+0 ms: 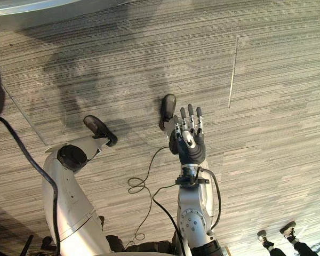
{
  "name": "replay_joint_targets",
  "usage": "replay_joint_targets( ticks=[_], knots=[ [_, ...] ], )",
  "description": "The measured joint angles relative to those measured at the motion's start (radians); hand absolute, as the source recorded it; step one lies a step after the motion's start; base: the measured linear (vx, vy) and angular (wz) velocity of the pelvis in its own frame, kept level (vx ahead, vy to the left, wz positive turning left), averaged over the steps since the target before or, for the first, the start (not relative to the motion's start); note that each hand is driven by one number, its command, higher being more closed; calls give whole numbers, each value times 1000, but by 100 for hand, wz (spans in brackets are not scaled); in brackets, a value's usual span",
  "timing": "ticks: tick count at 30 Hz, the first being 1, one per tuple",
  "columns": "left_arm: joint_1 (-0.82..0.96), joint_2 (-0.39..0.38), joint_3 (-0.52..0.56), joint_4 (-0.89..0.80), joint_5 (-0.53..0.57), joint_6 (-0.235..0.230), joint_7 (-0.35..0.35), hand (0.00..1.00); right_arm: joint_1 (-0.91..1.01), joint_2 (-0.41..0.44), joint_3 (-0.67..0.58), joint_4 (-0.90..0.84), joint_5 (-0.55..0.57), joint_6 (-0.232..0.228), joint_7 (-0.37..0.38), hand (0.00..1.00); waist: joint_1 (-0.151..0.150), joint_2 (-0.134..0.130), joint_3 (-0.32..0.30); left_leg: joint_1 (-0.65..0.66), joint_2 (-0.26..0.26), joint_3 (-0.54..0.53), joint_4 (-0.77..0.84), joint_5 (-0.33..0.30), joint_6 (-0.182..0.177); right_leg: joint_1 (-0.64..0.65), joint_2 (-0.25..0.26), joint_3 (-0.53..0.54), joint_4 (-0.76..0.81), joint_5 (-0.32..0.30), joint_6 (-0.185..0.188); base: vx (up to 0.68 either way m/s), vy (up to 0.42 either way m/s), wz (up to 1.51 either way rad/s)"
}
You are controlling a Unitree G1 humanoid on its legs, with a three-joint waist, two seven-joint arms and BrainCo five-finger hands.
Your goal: Pick up the laundry basket with both hands and put the clothes into the washing machine.
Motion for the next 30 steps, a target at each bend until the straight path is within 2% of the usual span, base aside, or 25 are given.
replay_joint_targets(
  ticks=[1, 2, 4, 6, 10, 12, 13, 15, 17, 21, 23, 26, 30],
  knots=[
    [-7, 18, -35, 0, 157, 38, -9, 0, 2, 0, -3, 3, 24, -14, 27, 0, -1, 0, 0, 4, -2, 2, -8, 0, 0, 3, -6, -6, -1, 0, 0, 9, 27, 11],
    [-8, 27, -54, 0, 244, 59, -28, 0, 2, 0, -12, 6, 33, -15, 37, 0, 0, 0, 0, 6, -4, 2, -11, 0, 0, 6, -11, -13, -1, 0, 0, 9, 33, 17],
    [-6, 31, -120, 1, 419, 99, -109, 0, 1, 2, -26, 13, 72, -15, 61, 0, 1, 1, 0, 15, -13, 2, -20, 0, 0, 17, -23, -20, -2, 0, 0, 3, 36, 16],
    [10, 29, -137, 5, 503, 107, -176, 0, 1, 3, -32, 28, 100, -9, 77, 0, 0, 1, 0, 27, -16, 5, -22, 0, 1, 33, -31, -28, -10, 0, 0, 5, 53, 4],
    [57, 19, -133, 18, 557, 107, -259, 0, 1, 2, -32, 64, 114, 15, 95, 0, 1, 3, -1, 55, -16, 8, -25, -2, 4, 72, -31, -36, -35, 0, 0, -2, 54, -5],
    [107, -1, -94, 17, 488, 93, -320, 0, 1, 3, -38, 76, 114, 36, 97, 0, 4, 4, -1, 68, -14, 9, -23, -2, 4, 89, -27, -36, -48, 0, 0, -24, 47, -9],
    [117, -5, -83, 17, 482, 90, -324, 0, 1, 3, -38, 77, 114, 38, 97, 0, 4, 3, -1, 69, -14, 9, -23, -2, 4, 91, -26, -36, -50, 0, 0, -25, 37, -10],
    [227, -38, 5, 17, 393, 67, -314, 0, 1, 3, -39, 91, 110, 52, 97, 0, 6, 4, -1, 88, -8, 9, -26, -2, 4, 111, -15, -36, -60, 5, -3, -37, 23, -12],
    [300, -43, 62, 34, 341, 65, -313, 0, 1, 3, -43, 99, 110, 52, 95, 0, 14, 4, -1, 107, 2, 14, -40, -2, 4, 126, 0, -37, -81, 17, -6, -36, 9, -22],
    [429, -59, 199, 96, 206, 64, -419, 0, 1, 6, -70, 131, 95, 66, 73, 0, 28, 5, -2, 164, 2, 22, -75, 5, -3, 174, 15, -41, -114, 31, -16, -37, -11, -8],
    [518, -59, 261, 107, 100, 61, -494, 0, 1, 6, -104, 156, 93, 87, 74, 0, 29, 5, -2, 207, 2, 30, -107, 21, -5, 219, 23, -43, -148, 43, -13, 0, 0, 0],
    [629, -71, 329, 114, 14, 53, -550, 0, -1, 6, -145, 197, 103, 99, 81, 0, 38, 5, -2, 259, 0, 39, -145, 36, -11, 271, 35, -46, -195, 65, -13, -17, 5, -4],
    [808, -99, 412, 112, -50, 47, -573, 0, -32, 3, -199, 261, 143, 102, 79, 0, 50, 15, -6, 316, -4, 61, -188, 55, -11, 318, 37, -44, -236, 82, -14, -13, 2, 2]
  ],
)
